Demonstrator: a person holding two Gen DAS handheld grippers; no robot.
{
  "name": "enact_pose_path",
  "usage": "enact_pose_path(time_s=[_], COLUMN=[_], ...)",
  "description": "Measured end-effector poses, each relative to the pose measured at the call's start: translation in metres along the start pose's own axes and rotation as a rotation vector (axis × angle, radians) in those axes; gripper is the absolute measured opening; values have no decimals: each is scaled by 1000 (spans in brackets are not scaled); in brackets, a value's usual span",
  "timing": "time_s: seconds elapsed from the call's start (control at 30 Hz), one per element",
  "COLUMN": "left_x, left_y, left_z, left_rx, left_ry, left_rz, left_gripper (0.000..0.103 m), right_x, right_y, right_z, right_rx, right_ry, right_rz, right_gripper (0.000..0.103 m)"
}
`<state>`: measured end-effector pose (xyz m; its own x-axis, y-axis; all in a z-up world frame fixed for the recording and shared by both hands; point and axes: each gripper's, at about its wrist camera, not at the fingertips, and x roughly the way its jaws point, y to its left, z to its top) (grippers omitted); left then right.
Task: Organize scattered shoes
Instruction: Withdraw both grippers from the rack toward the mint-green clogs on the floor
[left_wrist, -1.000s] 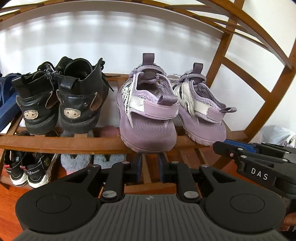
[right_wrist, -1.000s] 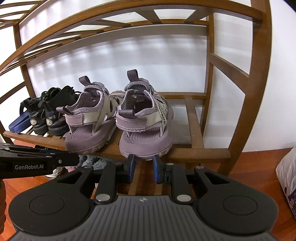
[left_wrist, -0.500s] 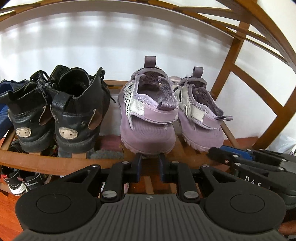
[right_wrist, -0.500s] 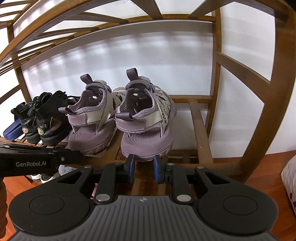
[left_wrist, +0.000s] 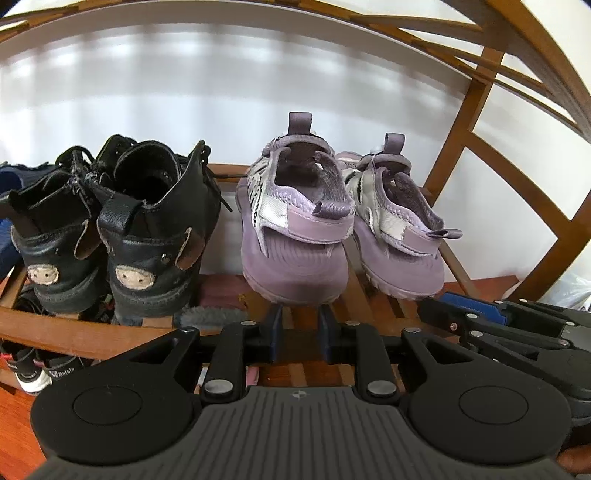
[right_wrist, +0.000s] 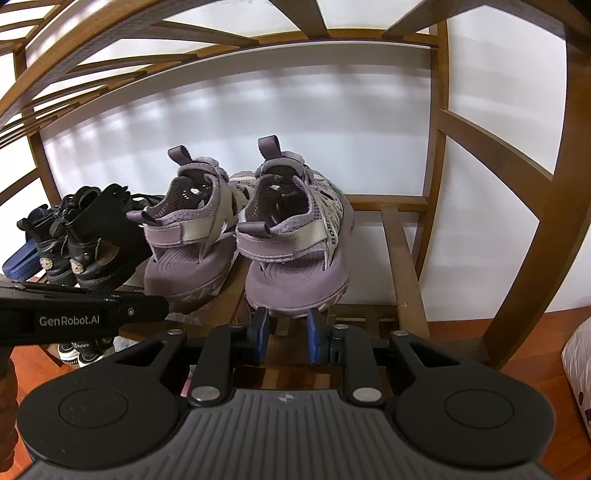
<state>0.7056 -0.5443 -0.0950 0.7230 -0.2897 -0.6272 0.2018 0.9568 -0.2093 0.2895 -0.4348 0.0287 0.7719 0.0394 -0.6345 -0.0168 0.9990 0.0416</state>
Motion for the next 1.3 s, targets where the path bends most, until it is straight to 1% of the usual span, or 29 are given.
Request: enact_pose_path(time_s=[0.17,0.33,0.43,0.57,0.67,0.83,0.9,1.1,1.2,1.3], left_x=[-7,-20,-27,-37,-45,-56,-59,-71,-75,-78], left_y=[-3,-5,-5,-5,-8,-11,-13,-16,-16,-18], left_z=[-4,-13,-19,-29,-38,-50,-54,-73,-84,-96], left_rx=[7,17,21,27,36,58,64,88,99,121], left_ry=[8,15,23,29,37,45,50,69,83,96], left_rz=[-3,3,5,3,-6,-13,-15,-33,-48,-53], left_gripper=[32,42,45,50,53,62,64,68,69,70], right_x=[-13,-28,-36,-51,-64,-84,-91,-113,-121,-131], right_y=[4,6,6,5,5,2,1,1,0,0], right_z=[-4,-9,-12,-19,-27,-42,-48,-72,-82,-99], right_rx=[-4,3,4,11,16,42,51,78,87,106], right_ry=[7,9,12,15,15,19,22,36,47,66], right_rz=[0,-6,-11,-21,-29,-43,-51,-75,-88,-107], right_gripper=[25,26,27,33,33,37,42,43,46,48])
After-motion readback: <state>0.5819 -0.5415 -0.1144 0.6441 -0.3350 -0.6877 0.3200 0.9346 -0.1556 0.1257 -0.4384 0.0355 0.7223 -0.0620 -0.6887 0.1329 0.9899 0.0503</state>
